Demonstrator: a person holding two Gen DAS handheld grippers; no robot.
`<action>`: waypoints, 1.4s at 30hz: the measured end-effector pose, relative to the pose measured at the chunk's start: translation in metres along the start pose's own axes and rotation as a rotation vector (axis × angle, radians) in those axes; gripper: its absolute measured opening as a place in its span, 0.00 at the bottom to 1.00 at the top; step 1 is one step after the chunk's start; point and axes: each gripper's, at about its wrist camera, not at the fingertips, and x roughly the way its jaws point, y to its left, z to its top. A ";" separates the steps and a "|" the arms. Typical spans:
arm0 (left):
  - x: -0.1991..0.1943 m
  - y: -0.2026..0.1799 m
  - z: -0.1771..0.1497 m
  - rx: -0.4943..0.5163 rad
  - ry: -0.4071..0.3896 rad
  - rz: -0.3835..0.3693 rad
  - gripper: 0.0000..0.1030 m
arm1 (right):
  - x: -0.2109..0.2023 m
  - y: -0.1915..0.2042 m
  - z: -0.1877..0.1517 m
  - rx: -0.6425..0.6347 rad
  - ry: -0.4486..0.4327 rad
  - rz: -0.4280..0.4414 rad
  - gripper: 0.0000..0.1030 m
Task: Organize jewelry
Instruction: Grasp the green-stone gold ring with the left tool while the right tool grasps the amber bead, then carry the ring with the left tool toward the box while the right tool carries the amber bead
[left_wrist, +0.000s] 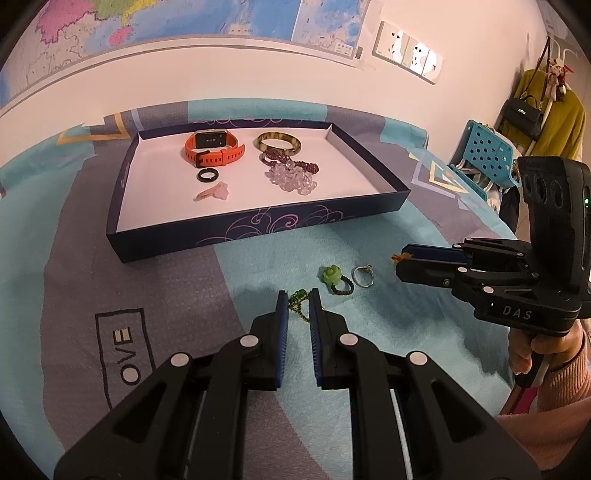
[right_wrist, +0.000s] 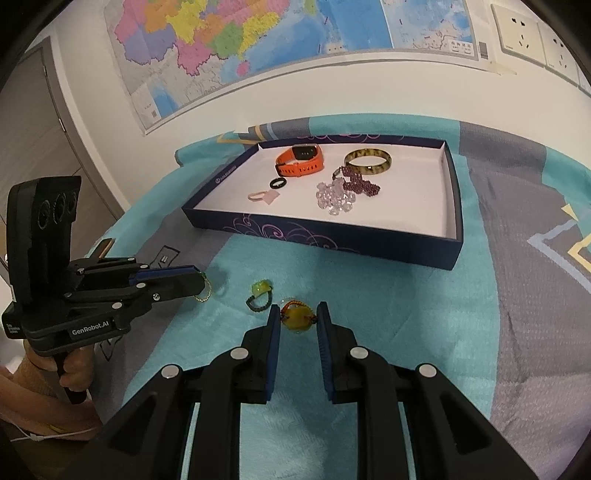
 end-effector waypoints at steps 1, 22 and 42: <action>-0.001 0.000 0.000 -0.002 -0.002 0.000 0.11 | 0.000 0.000 0.001 0.001 -0.003 0.002 0.17; -0.010 0.004 0.006 -0.012 -0.030 -0.001 0.11 | -0.002 0.005 0.009 -0.003 -0.026 0.020 0.17; -0.014 0.006 0.011 -0.015 -0.049 0.002 0.11 | -0.003 0.003 0.015 -0.005 -0.042 0.021 0.17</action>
